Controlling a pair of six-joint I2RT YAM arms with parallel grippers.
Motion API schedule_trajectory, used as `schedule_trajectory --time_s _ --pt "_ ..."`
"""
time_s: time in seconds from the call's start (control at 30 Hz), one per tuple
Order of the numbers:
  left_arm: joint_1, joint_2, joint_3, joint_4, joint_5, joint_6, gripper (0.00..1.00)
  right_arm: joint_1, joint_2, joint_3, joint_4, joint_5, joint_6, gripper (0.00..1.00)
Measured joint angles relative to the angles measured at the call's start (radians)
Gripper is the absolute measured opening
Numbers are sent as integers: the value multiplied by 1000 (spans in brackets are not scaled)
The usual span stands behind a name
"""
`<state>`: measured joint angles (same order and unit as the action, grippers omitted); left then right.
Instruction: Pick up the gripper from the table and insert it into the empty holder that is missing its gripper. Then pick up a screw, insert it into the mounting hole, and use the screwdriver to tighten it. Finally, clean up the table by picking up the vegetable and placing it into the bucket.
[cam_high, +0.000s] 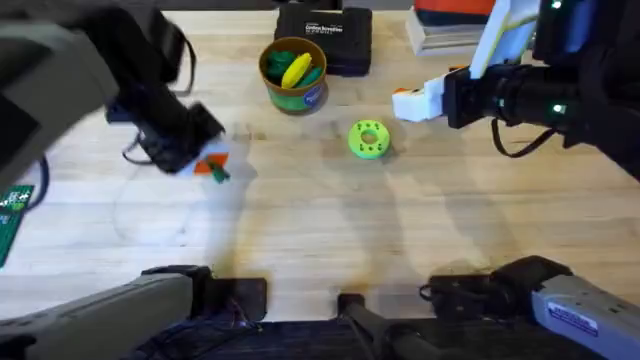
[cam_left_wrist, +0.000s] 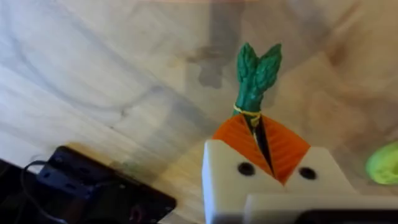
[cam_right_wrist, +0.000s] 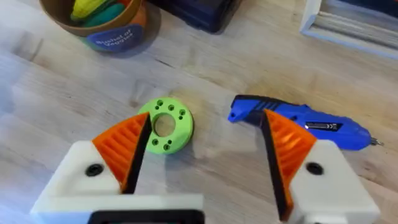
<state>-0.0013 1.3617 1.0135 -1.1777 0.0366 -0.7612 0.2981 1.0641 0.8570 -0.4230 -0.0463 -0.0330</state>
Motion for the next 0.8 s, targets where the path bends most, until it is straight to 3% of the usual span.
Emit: schedule_trajectory --time_s 0.13,0.23,0.53,0.67,0.8 --pt "-8 0 183 22 55 0 18 0 0 0 0 0 0 994" --pt "-40 0 267 116 83 -2 18 0 0 0 0 0 0 994" --pt "-224 34 284 473 114 16 17 0 0 0 0 0 0 994" --pt "-278 110 285 508 113 21 17 0 0 0 0 0 0 993" --pt "-279 219 285 508 82 22 16 0 0 0 0 0 0 994"
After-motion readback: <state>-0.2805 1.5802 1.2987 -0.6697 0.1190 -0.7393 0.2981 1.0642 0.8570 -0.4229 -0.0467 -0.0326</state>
